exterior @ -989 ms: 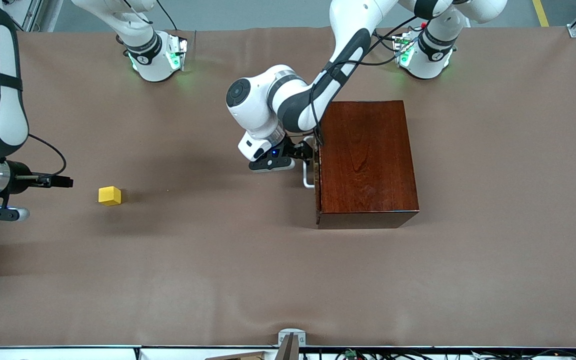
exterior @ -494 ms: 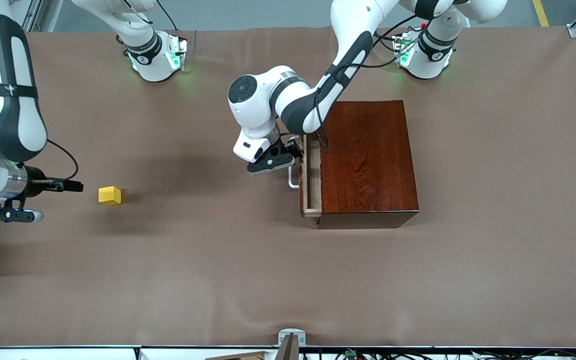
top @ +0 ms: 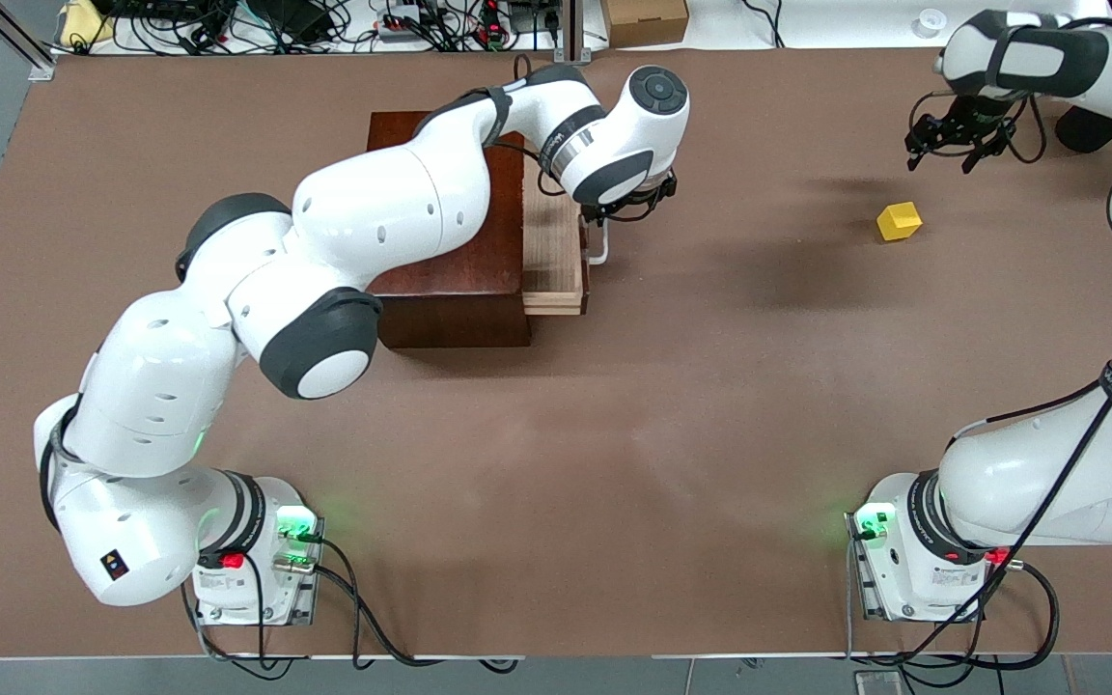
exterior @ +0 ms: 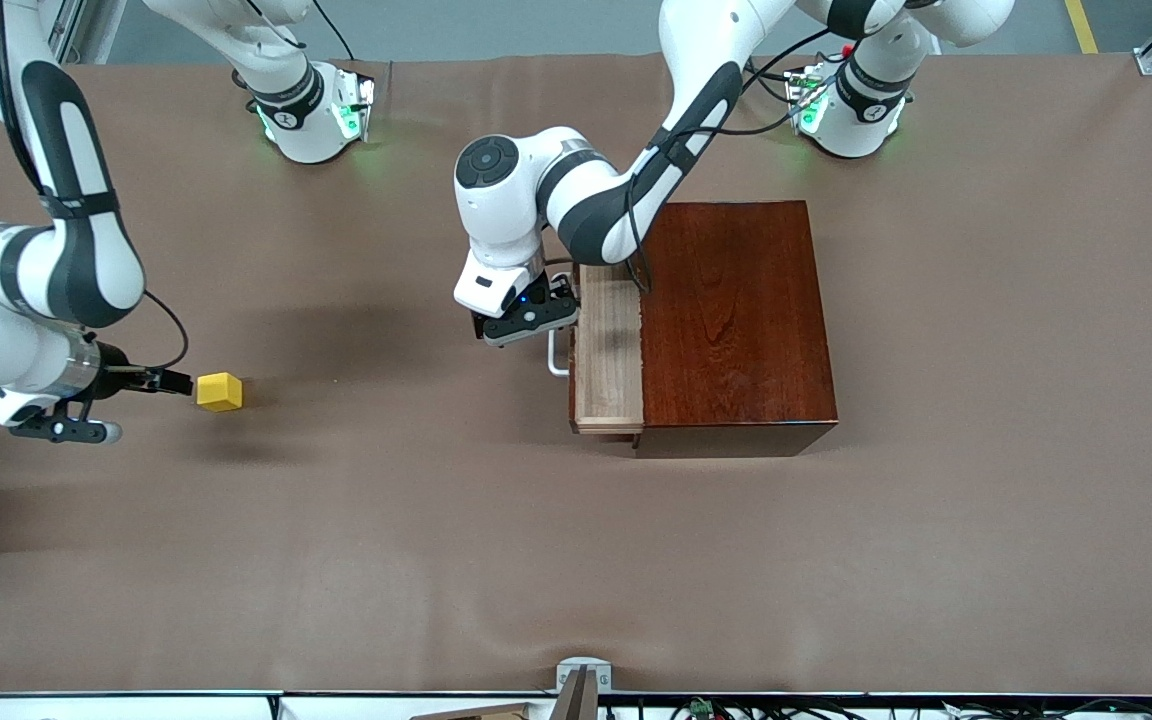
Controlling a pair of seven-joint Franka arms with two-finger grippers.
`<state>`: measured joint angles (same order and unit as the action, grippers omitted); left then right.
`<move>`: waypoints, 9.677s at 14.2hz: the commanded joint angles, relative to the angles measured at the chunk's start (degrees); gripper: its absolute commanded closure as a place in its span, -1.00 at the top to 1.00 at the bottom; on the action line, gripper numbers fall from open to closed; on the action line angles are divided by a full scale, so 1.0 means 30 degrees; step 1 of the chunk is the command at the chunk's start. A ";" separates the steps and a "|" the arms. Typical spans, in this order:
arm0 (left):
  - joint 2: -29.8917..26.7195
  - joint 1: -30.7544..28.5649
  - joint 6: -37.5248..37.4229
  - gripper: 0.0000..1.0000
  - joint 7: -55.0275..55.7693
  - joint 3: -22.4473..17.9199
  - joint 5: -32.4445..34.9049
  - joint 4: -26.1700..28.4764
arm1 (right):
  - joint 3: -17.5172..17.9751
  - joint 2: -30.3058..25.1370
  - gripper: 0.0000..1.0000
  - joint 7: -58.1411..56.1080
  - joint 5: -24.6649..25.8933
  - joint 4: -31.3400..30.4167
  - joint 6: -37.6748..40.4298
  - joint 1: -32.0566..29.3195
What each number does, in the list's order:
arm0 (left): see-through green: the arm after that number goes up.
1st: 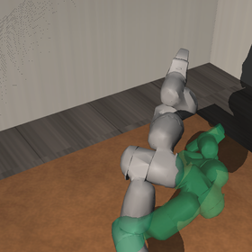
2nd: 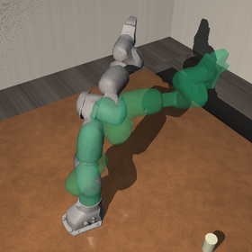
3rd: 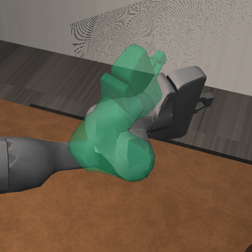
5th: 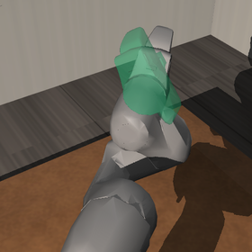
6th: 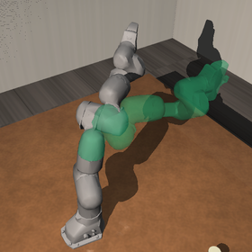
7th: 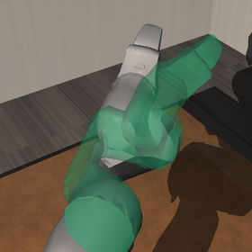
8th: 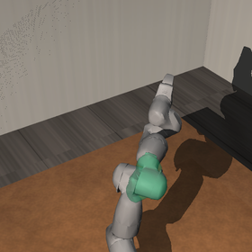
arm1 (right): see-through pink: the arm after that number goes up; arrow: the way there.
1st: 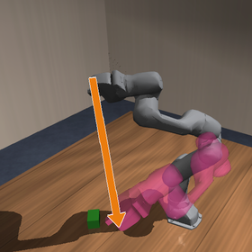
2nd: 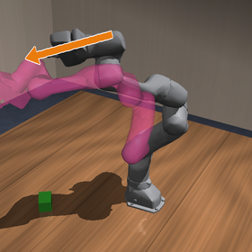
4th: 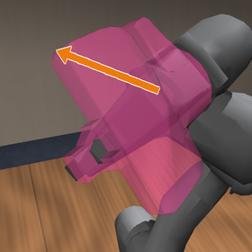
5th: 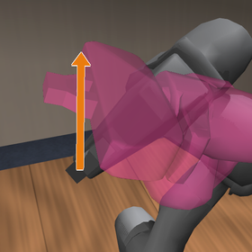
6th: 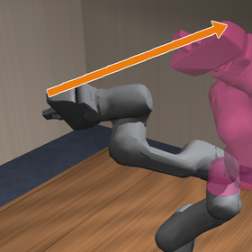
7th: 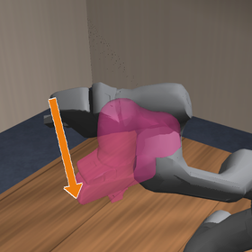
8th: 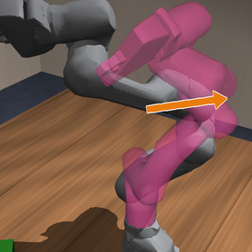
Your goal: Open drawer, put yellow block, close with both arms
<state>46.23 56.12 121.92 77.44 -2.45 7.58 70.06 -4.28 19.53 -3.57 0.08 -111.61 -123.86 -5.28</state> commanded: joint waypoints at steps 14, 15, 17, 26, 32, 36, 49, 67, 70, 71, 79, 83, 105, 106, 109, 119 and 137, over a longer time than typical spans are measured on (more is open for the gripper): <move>-0.0790 -0.0250 0.2928 1.00 0.2049 0.0670 -0.0973 -0.0560 | 0.0373 0.1226 0.74 0.0282 -0.0291 -0.3842 -0.6438 0.0059; -0.0995 -0.0250 0.2720 1.00 0.2020 0.0554 -0.0943 -0.0531 | 0.0344 0.1225 0.55 0.0282 -0.0291 -0.3842 -0.6437 0.0030; -0.1201 -0.0250 0.2689 1.00 0.2019 0.0524 -0.0943 -0.0531 | 0.0344 0.1225 0.27 0.0282 -0.0291 -0.3813 -0.6438 0.0030; -0.7786 -0.3377 -0.6556 1.00 -0.2950 -0.0619 -0.0826 0.0260 | 0.0402 0.0466 -0.63 0.0018 -0.0291 -0.3784 -0.5621 0.0059; -1.1101 -0.8942 -1.0547 1.00 -1.1648 -0.0531 -0.1119 0.0289 | 0.0578 -0.1612 -0.93 0.0311 -0.0407 -0.3345 -0.2575 0.0703; -1.2156 -1.3011 -1.1579 1.00 -1.6691 0.0573 -0.1440 0.0814 | 0.0578 -0.2290 -0.94 0.3112 -0.1639 -0.1475 0.1404 0.2135; -1.8485 -1.8355 -1.1637 1.00 -2.1856 0.3453 -0.2290 0.8696 | 0.0549 -0.3287 -0.96 1.9344 -0.1726 0.1313 0.4344 0.8962; -1.7872 -1.8356 -1.2546 1.00 -2.2121 0.3394 -0.2584 0.7467 | 0.0549 0.0431 -1.00 3.6955 -0.3512 0.6644 0.4168 1.5349; -1.7872 -1.8385 -1.2546 1.00 -2.2180 0.3277 -0.2584 0.7438 | 0.0549 0.1515 -1.00 3.8364 -0.4479 0.7580 0.4022 1.5937; -1.7872 -1.8385 -1.2546 1.00 -2.2209 0.3248 -0.2584 0.7467 | 0.0549 0.1634 -1.00 3.8600 -0.4626 0.7845 0.4022 1.5996; -1.7726 -1.8561 -1.2575 1.00 -2.2239 0.3248 -0.2554 0.7526 | 0.0520 0.3245 -1.00 3.8778 -0.5155 0.7877 0.2529 1.6816; -1.7638 -1.8503 -1.2546 1.00 -2.2238 0.3248 -0.2554 0.7467 | 0.0491 0.3451 -0.85 3.8952 -0.5155 0.7848 0.2527 1.6788; -1.0261 -1.3239 -1.1728 1.00 -1.4171 0.8757 -0.2907 0.2988 | 0.0373 0.3366 0.94 3.8461 -0.4891 1.2210 0.8175 1.3952; -0.9733 -1.2475 -1.0971 1.00 -1.2268 0.8727 -0.2877 0.2811 | 0.0373 0.2929 0.96 3.7644 -0.4891 1.2329 0.8791 1.3395; -0.8326 -1.0365 -0.8074 1.00 -0.7256 0.8610 -0.2818 0.2751 | 0.0344 0.2107 1.00 3.5416 -0.4920 1.2359 1.0052 1.1755; -0.2175 -0.0991 0.0630 1.00 0.6493 0.2845 -0.1763 -0.0646 | 0.0344 0.1021 1.00 2.8561 -0.4949 1.3882 1.3423 0.7504; 0.1230 0.2357 0.1401 1.00 1.2889 -0.1996 -0.1763 -0.1146 | 0.0432 -0.1993 1.00 0.8876 -0.2991 1.3913 1.6941 0.2227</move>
<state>49.26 63.08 129.54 114.98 -7.49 1.18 67.70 -4.21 15.88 28.52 -11.58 -69.46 -73.90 2.08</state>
